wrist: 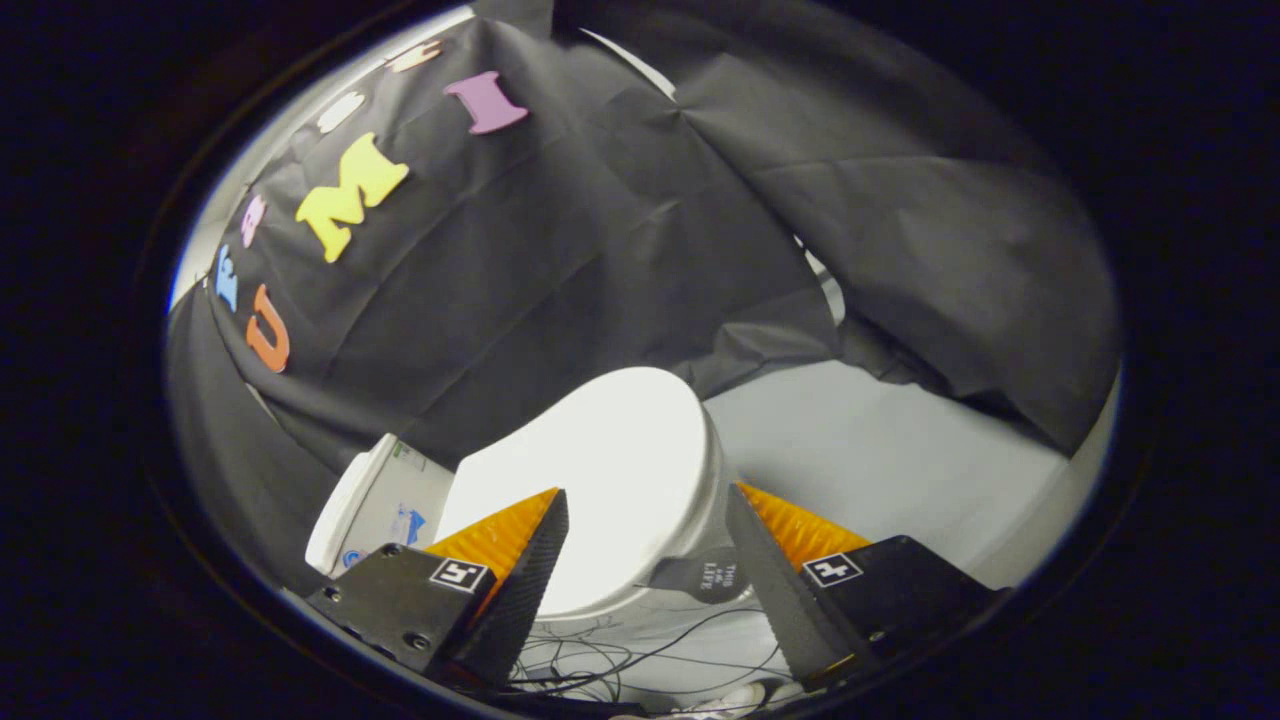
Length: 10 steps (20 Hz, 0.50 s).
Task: Open the toilet lid.
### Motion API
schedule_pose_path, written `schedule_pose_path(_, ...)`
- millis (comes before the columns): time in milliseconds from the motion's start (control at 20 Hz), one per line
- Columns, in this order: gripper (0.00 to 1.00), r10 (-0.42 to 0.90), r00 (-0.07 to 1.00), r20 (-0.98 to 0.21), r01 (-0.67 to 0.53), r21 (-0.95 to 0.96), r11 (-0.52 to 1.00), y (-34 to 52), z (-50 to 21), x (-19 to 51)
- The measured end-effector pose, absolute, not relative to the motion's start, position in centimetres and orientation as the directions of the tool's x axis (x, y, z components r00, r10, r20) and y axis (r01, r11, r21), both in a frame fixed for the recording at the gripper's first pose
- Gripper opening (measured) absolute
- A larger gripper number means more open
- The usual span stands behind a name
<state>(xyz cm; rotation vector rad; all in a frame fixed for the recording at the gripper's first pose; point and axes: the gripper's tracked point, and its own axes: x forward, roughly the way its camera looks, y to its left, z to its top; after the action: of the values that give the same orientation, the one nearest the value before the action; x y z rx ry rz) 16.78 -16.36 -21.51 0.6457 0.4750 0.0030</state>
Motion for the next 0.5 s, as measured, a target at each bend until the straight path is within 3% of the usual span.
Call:
schedule_pose_path(250,0.97,0.202,0.860,-0.469,0.213,0.688,0.694,-17.4,-25.3,15.7)
schedule_pose_path(500,0.81,0.264,0.840,-0.474,0.262,0.780,0.568,-17.2,-27.3,15.5)
